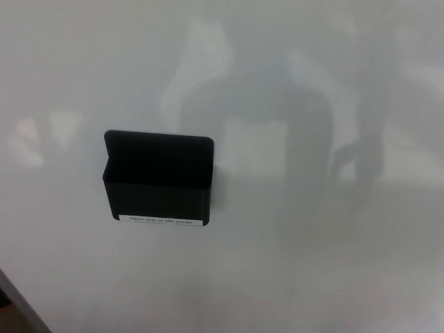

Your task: A magnetic marker holder is on the left hand side of the white board, the robot put the index and middle finger into the opening of the container and pull off the magnetic holder and hand it to a human on the left hand side.

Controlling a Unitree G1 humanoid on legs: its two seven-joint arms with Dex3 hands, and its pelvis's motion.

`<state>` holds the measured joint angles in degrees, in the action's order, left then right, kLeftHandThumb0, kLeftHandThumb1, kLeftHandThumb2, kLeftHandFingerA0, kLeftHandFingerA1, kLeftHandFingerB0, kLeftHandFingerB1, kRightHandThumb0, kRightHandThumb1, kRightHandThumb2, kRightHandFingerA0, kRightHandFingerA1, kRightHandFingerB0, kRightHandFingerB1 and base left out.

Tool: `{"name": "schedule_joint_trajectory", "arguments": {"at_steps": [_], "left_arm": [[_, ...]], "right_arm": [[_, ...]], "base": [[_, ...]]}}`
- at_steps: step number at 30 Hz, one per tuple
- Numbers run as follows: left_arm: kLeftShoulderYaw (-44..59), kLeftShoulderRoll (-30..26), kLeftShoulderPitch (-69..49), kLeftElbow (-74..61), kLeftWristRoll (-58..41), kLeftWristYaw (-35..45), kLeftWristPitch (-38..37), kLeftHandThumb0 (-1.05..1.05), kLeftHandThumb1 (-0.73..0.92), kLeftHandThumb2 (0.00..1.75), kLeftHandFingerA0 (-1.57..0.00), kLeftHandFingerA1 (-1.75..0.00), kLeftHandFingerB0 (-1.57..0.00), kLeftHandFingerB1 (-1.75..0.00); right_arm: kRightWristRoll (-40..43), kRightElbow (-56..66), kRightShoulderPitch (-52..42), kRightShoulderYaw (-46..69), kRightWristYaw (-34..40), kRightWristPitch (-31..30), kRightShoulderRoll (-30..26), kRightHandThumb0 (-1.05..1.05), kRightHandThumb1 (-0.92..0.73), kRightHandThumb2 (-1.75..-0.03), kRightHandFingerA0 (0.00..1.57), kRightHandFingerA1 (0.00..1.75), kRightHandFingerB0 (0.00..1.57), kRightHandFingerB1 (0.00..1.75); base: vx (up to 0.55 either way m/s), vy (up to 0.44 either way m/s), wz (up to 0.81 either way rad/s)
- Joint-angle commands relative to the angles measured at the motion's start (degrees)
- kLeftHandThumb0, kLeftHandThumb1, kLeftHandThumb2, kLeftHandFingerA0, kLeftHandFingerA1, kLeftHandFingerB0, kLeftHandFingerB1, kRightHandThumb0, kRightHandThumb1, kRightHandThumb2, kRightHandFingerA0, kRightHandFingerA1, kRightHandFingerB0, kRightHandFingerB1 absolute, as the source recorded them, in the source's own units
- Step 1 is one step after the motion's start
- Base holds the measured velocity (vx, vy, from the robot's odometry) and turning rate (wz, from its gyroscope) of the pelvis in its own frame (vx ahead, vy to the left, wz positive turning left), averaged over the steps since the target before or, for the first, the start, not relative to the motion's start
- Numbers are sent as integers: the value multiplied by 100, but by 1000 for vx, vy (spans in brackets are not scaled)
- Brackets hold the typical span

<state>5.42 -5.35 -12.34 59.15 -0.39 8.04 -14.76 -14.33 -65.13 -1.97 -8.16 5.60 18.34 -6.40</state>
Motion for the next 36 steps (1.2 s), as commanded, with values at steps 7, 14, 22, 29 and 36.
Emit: {"name": "schedule_joint_trajectory", "arguments": {"at_steps": [7,14,22,29,36], "left_arm": [[-106,-600,-633,-2278,-155,1009,-2314,-46,49,55,-48,-36,-40,-34],[255,-1442,-1192,-6340,-60,1097,-1548,-58,41,73,-39,-46,-31,-42],[1045,-2521,-998,-8702,-432,1606,-253,-49,45,55,-40,-35,-41,-34],[1103,-3496,229,-9266,48,2015,587,-57,46,55,-36,-35,-40,-33],[694,-4205,1172,-9564,69,2323,1507,-63,39,76,-33,-44,-33,-42]], "right_arm": [[-324,-642,207,-190,687,1749,-81,-60,-74,-62,68,48,21,29],[-307,-715,215,-196,710,1864,-101,-59,-73,-62,67,47,21,29],[-322,-740,-109,-223,697,1992,-154,-59,-72,-62,62,48,21,28],[-366,-755,-96,-241,757,2027,-211,-61,-73,-62,64,47,21,28],[-433,-751,-71,-293,879,2032,-242,-63,-74,-62,63,47,21,28]], "base": [[0,0,0],[0,0,0],[0,0,0],[0,0,0],[0,0,0]]}}
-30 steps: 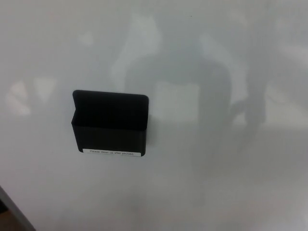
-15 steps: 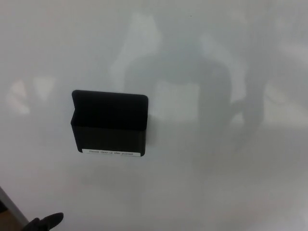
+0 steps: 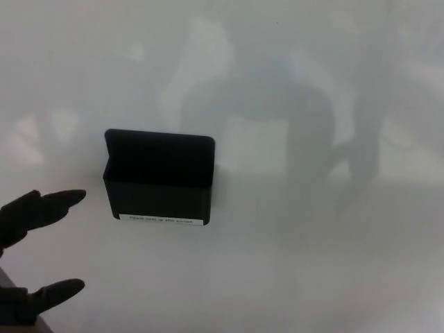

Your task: A magnetic marker holder is on the left hand side of the white board, the robot put the index and middle finger into the opening of the container and pull off the magnetic holder and hand it to a human on the left hand side.

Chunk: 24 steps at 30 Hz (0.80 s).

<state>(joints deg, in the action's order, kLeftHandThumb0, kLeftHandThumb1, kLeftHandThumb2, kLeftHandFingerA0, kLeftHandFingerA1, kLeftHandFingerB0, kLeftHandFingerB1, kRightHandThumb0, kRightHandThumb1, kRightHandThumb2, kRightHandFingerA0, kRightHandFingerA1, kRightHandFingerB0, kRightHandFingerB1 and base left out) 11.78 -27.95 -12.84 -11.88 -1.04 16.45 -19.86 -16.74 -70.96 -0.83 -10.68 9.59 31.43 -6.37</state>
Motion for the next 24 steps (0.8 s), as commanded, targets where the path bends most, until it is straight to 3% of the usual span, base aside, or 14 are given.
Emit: {"name": "schedule_joint_trajectory", "arguments": {"at_steps": [1,10,13,14,15,16,21,22,24], "left_arm": [[-59,-2092,1450,-2531,157,1564,2174,-59,45,55,-34,-33,-38,-33],[-621,-2899,2491,-2771,65,1970,2841,-60,47,55,-32,-33,-31,-31],[-829,-2959,2832,-2802,-50,2018,3023,-58,45,55,-33,-33,-31,-31],[-969,-2967,3024,-2818,-71,2064,3151,-56,45,54,-33,-33,-30,-31],[-1012,-2975,3081,-2827,-78,2075,3199,-56,45,54,-33,-33,-30,-31],[-1137,-2963,3232,-2825,-69,2102,3328,-58,38,67,-32,-41,-29,-38],[-1581,-2832,3674,-2738,19,2190,3673,-55,37,65,-33,-41,-31,-38],[-1670,-2825,3779,-2709,43,2228,3745,-49,42,53,-36,-35,-32,-31],[-1763,-2823,3889,-2688,59,2268,3841,-49,42,53,-36,-35,-32,-31]], "right_arm": [[-199,-173,-198,-45,486,751,-253,-61,-74,-62,66,47,21,29],[-178,-199,-151,-1,439,819,-291,-61,-70,-62,63,47,20,28],[-114,-197,-150,58,370,842,-280,-58,-69,-61,64,47,21,28],[-134,-188,-158,46,391,868,-293,-63,-60,-86,57,58,16,40],[-142,-187,-159,41,399,876,-297,-63,-60,-86,57,58,16,40],[-122,-191,-147,56,353,881,-282,-62,-59,-86,56,58,15,40],[-97,-195,-157,83,327,954,-278,-62,-59,-85,55,57,16,40],[-101,-200,-146,84,345,967,-274,-62,-59,-85,56,57,16,40],[-97,-208,-137,93,351,982,-270,-62,-59,-85,56,57,16,40]], "base": [[0,0,0],[0,0,0],[0,0,0],[0,0,0],[0,0,0],[0,0,0],[0,0,0],[0,0,0],[0,0,0]]}}
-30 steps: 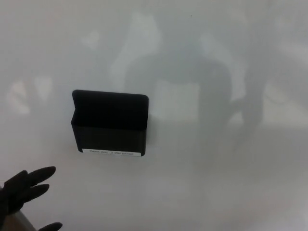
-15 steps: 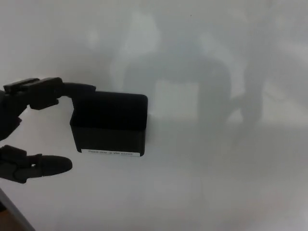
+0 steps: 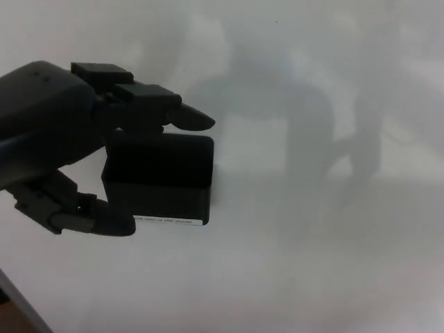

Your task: A magnetic marker holder is on the left hand side of the white board, the robot put the index and middle finger into the opening of the container and pull off the magnetic holder and hand it to a human on the left hand side.

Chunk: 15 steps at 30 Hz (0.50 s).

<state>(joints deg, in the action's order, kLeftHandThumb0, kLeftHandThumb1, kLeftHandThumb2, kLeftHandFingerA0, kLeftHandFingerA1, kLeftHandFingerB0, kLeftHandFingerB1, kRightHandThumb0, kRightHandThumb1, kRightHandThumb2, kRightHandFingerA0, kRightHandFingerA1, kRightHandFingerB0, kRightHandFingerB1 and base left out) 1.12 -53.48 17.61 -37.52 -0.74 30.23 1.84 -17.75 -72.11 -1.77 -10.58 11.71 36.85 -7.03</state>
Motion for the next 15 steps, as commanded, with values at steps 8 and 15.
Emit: {"name": "schedule_joint_trajectory", "arguments": {"at_steps": [8,15], "left_arm": [[-1217,-189,1675,448,112,1231,2166,-46,41,53,-32,-34,-27,-30],[-1665,-182,2793,1194,-224,2015,3065,-47,39,62,-34,-45,-13,-32]], "right_arm": [[-11,-73,136,92,124,385,-252,-64,-58,-86,57,57,16,40],[-77,-84,180,46,194,413,-263,-61,-58,-84,57,58,15,40]], "base": [[0,0,0],[0,0,0]]}}
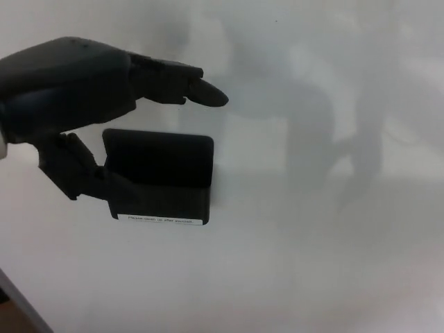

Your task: A magnetic marker holder is on the left hand side of the white board, the robot put the index and middle finger into the opening of the container and pull off the magnetic holder and hand it to a human on the left hand side.

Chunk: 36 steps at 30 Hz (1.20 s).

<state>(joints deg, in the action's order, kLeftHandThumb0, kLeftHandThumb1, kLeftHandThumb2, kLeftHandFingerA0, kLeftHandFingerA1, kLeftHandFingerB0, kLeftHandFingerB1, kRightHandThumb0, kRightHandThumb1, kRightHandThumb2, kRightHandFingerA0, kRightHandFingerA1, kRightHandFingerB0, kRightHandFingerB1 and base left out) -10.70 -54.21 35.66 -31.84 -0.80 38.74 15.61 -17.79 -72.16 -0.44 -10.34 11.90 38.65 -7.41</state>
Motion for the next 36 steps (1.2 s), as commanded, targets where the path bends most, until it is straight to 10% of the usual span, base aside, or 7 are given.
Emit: {"name": "schedule_joint_trajectory", "arguments": {"at_steps": [1,4,11,21,24,34,36], "left_arm": [[-548,-82,1173,791,-284,1308,1794,-47,39,62,-34,-45,-13,-32],[-729,-29,1532,1107,-339,1587,1955,-27,28,78,-60,-67,-2,-43],[-1649,62,2798,2043,-88,2842,2075,-31,23,83,-3,-49,0,-48],[-2559,289,3458,2437,190,3635,2030,-33,18,81,0,-48,0,-48],[-2861,398,3534,2448,201,3833,2145,-67,39,74,-38,-48,-6,-24],[-3470,541,3541,2508,22,4424,2736,-81,56,99,0,-42,-12,-31],[-3593,548,3572,2553,162,4496,2659,-105,69,104,-32,-52,-7,-26]], "right_arm": [[-52,-86,52,37,155,217,-217,-61,-58,-84,57,58,15,40],[-19,-99,62,61,132,199,-196,-61,-58,-84,57,57,15,40],[25,-101,46,92,73,183,-185,-57,-56,-80,57,56,16,39],[37,-94,23,111,55,199,-186,-54,-55,-79,57,56,16,39],[31,-85,11,117,78,230,-183,-53,-55,-79,56,56,16,39],[16,-93,60,133,95,238,-192,-56,-55,-80,57,56,15,39],[0,-92,62,126,110,236,-195,-56,-55,-80,56,56,15,39]], "base": [[0,0,0],[0,0,0],[0,0,0],[0,0,0],[0,0,0],[0,0,0],[0,0,0]]}}
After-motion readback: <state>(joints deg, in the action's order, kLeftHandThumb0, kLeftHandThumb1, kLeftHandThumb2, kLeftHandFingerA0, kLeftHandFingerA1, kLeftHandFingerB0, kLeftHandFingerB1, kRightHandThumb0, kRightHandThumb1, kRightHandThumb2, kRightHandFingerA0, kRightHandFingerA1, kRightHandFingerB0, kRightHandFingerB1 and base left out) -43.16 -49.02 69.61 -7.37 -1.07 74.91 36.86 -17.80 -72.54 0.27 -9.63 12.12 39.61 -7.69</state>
